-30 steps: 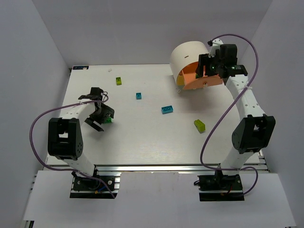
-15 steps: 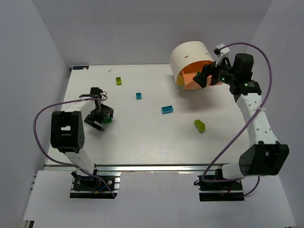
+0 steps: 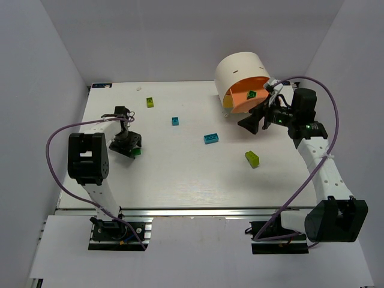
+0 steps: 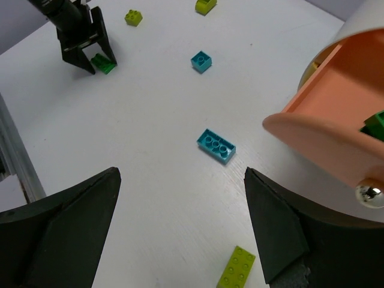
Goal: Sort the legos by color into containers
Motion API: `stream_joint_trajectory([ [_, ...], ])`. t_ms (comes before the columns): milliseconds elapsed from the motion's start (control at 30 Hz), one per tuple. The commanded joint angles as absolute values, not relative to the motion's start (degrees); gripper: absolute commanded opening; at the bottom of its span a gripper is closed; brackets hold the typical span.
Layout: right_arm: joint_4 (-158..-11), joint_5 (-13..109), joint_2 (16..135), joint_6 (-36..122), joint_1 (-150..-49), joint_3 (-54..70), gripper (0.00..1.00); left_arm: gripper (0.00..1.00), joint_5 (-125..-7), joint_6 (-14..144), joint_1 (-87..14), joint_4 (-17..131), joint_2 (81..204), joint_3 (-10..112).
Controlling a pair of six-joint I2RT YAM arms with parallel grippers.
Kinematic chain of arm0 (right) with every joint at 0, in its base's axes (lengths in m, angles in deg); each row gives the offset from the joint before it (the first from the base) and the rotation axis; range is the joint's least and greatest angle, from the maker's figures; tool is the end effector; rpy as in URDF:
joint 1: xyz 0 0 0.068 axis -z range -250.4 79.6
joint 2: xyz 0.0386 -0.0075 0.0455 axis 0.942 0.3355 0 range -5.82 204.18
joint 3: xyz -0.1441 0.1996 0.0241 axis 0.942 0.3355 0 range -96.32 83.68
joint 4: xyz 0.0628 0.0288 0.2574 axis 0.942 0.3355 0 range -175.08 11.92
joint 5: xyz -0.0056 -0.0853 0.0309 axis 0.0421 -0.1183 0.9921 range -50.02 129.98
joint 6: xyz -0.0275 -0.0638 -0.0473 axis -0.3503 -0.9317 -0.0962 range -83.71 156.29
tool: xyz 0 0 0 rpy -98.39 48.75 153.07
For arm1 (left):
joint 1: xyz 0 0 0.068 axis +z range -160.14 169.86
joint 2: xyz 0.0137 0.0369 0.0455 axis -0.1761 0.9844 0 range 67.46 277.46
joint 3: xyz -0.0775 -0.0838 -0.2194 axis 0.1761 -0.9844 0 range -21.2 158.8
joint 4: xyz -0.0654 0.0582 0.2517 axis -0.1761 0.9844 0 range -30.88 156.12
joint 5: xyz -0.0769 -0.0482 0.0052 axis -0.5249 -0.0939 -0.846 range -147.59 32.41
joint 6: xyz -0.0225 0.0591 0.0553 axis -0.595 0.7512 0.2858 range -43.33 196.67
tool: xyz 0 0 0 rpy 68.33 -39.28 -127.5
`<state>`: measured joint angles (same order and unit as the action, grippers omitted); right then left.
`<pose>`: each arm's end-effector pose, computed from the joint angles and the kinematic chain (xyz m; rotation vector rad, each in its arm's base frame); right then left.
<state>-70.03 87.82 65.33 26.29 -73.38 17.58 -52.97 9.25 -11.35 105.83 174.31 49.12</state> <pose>0.3106 0.0708 0.3337 -0.7490 1.7048 0.7113 0.3431 -0.0013 0.0937 -1.6439 2.5082 0.0002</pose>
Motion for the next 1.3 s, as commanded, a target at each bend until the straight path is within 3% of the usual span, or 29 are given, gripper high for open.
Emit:
stream_joint_trajectory([
  [0,-71.7,91.0,61.7,26.6,-73.3,19.7,0.89,0.69,-52.1,7.6,-11.0,106.2,174.6,47.4],
  [100,-71.7,91.0,60.6,26.6,-73.1,21.1,0.89,0.63,-51.2,7.8,-11.0,106.8,173.7,45.6],
  [367,-72.0,92.8,59.1,27.0,-73.1,22.8,0.89,0.33,-52.6,12.5,-10.5,104.6,170.1,43.1],
  [533,-73.3,93.5,57.9,28.0,-73.0,24.0,0.88,0.06,-55.3,22.5,-12.2,102.2,166.2,44.2],
  [600,-73.9,93.6,57.4,28.5,-73.1,24.4,0.88,0.0,-61.5,28.4,-12.3,100.3,164.2,44.3],
  [867,-76.8,92.3,57.0,30.0,-73.1,25.2,0.88,0.0,-84.0,40.4,-16.8,84.2,154.2,42.6],
  [1033,-75.1,89.7,56.4,27.2,-73.0,26.1,0.84,0.0,-92.5,40.5,-22.8,75.7,154.9,48.9],
  [1100,-74.6,88.8,55.2,25.9,-73.0,27.2,0.77,0.0,-94.8,39.8,-26.3,71.5,158.1,54.6],
  [1200,-74.1,86.9,52.5,24.2,-73.1,29.4,0.5,0.0,-96.5,40.4,-31.0,68.8,163.2,66.5],
  [1233,-73.9,86.7,51.4,22.9,-72.9,30.6,0.32,0.0,-96.9,41.6,-33.2,69.3,167.9,74.8],
  [1267,-73.4,86.8,50.9,22.2,-72.9,30.6,0.24,0.0,-97.0,42.3,-33.3,70.3,170.5,74.9],
])
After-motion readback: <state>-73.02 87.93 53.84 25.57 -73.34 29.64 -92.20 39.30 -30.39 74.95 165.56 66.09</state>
